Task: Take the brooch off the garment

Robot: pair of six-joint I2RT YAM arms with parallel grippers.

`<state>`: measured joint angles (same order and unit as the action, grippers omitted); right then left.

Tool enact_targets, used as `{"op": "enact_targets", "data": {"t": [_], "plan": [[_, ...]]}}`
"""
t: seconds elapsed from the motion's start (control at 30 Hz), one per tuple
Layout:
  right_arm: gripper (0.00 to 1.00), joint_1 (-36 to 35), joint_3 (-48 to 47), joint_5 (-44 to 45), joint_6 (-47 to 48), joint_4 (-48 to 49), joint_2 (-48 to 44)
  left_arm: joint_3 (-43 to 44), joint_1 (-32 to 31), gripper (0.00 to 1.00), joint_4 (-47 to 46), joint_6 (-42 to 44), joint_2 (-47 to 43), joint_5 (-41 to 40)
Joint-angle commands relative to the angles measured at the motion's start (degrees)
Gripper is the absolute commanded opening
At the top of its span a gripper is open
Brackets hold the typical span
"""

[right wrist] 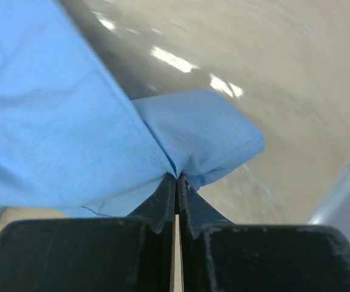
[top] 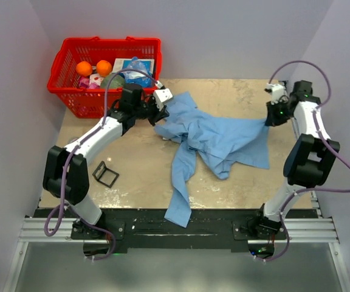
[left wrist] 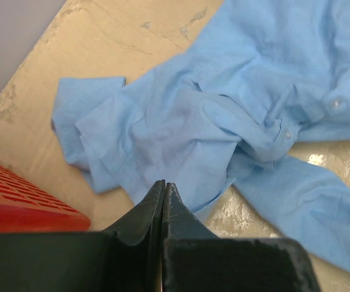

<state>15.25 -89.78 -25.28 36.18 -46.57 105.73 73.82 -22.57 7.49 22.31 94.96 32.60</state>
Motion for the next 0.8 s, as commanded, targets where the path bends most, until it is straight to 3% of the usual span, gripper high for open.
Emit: {"op": "enact_targets", "data": {"t": [0.0,0.07,0.1,0.13,0.17,0.3,0.43,0.5,0.63,0.73,0.77], "plan": [[0.0,2.95,3.2,14.61,-10.93,4.98,-6.67,0.89,0.07,0.07,0.51,0.38,0.31,-0.95],[0.0,3.3,3.73,19.81,-16.66,6.49,-8.26,1.24,-0.11,0.28,0.51,-1.12,1.89,-1.66],[0.0,3.21,3.56,20.09,-17.54,6.23,-8.78,1.41,-0.28,0.44,0.6,-1.38,2.42,-2.1],[0.0,3.04,3.38,19.92,-19.29,6.66,-9.92,1.93,-0.72,0.5,0.86,-1.74,3.9,-2.19],[0.0,2.25,3.29,20.0,-19.66,6.66,-10.37,2.2,-0.9,0.65,1.39,-1.83,4.62,-2.36],[0.0,1.98,2.15,11.68,-18.7,5.88,-10.73,2.99,-1.34,0.75,0.43,-2.35,9.18,-2.28],[0.0,1.98,0.75,11.13,-18.17,4.56,-8.62,9.2,-1.34,0.81,-0.81,-7.87,17.07,0.26],[0.0,2.07,0.66,11.13,-18.17,4.64,-8.0,11.86,-1.43,0.88,-1.33,-10.43,19.64,4.03],[0.0,2.07,0.74,9.64,-18.43,4.73,-7.73,17.48,-2.74,0.84,-1.95,-13.43,25.26,2.56],[0.0,2.07,0.57,9.72,-18.34,4.64,-7.82,20.38,-3.18,0.68,-0.46,-12.38,28.08,2.64],[0.0,1.98,0.48,9.63,-18.26,4.64,-7.74,21.09,-3.18,0.52,1.2,-11.94,28.61,3.69]]}}
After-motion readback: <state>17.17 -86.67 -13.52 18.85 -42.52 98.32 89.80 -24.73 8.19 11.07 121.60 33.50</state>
